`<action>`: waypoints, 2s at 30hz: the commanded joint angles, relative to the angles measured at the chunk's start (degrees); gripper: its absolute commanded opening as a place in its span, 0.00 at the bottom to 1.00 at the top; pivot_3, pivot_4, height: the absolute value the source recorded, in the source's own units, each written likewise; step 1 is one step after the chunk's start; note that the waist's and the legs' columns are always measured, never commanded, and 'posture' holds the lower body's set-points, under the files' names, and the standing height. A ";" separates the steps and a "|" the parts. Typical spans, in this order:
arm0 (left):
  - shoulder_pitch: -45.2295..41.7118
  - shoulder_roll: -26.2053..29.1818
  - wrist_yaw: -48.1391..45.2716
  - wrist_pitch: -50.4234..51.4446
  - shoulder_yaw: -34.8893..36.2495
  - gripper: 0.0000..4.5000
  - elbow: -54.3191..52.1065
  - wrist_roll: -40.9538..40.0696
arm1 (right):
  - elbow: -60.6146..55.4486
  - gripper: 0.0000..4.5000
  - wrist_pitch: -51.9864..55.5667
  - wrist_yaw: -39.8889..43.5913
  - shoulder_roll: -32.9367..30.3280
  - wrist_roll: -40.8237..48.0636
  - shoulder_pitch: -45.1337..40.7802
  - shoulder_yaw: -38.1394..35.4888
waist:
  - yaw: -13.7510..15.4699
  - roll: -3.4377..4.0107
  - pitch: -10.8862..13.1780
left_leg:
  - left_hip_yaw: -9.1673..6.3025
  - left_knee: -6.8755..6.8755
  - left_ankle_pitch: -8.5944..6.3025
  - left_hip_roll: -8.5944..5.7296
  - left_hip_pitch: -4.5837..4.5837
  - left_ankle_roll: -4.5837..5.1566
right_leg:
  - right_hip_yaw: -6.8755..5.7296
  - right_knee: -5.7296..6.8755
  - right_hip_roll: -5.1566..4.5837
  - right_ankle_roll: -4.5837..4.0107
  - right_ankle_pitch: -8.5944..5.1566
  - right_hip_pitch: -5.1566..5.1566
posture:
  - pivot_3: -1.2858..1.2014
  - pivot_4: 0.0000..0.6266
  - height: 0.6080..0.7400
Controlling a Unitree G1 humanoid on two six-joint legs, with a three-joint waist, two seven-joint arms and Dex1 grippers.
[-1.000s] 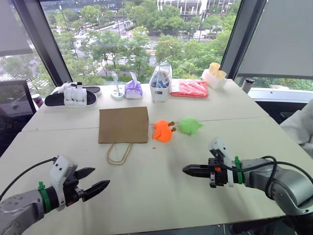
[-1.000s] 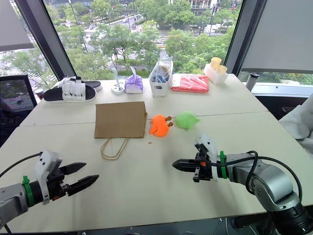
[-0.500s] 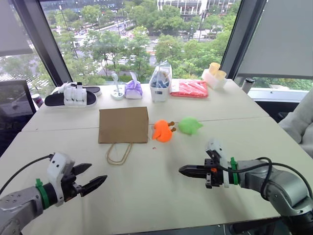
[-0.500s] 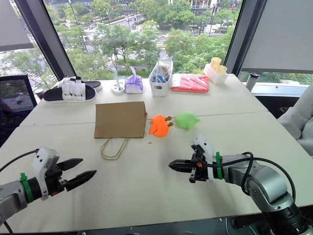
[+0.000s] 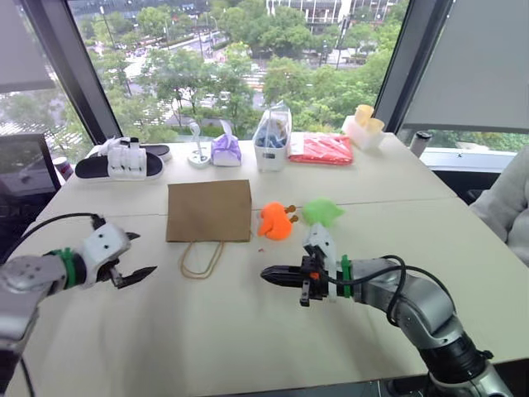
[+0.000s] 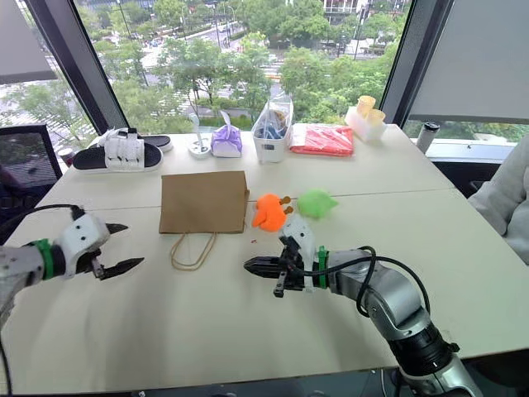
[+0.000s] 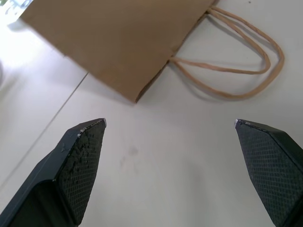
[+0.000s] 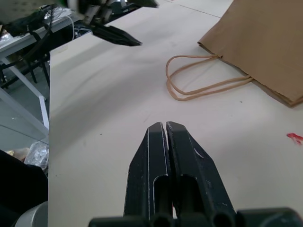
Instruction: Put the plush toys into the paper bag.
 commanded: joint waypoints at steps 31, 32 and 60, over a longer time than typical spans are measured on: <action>-15.75 -2.47 -2.97 -28.14 -9.69 1.00 23.93 12.03 | -1.58 0.01 -3.12 -4.76 4.08 -2.09 2.43 -1.08 | -2.95 -0.08 -0.04 | -0.08 0.05 0.04 0.04 0.04 -0.04 | -0.07 0.28 0.04 0.06 0.03 -0.07 | 0.52 0.24 1.00; -15.39 -2.60 -2.79 -28.29 -9.92 1.00 23.51 12.34 | -1.55 0.01 -3.13 -4.73 4.12 -2.09 2.42 -1.10 | -2.81 -0.08 -0.05 | -0.08 0.06 0.05 0.04 0.03 -0.04 | -0.07 0.27 0.04 0.06 0.03 -0.07 | 0.52 0.24 1.00; -23.89 -10.13 -5.22 -36.52 -16.07 0.03 30.94 15.43 | -2.02 0.00 -3.62 -7.59 4.90 -2.62 4.07 -2.14 | -2.94 -0.14 -0.08 | -0.11 0.14 0.14 0.00 0.05 -0.20 | -0.07 0.32 0.04 0.11 0.05 -0.01 | 0.52 0.24 1.00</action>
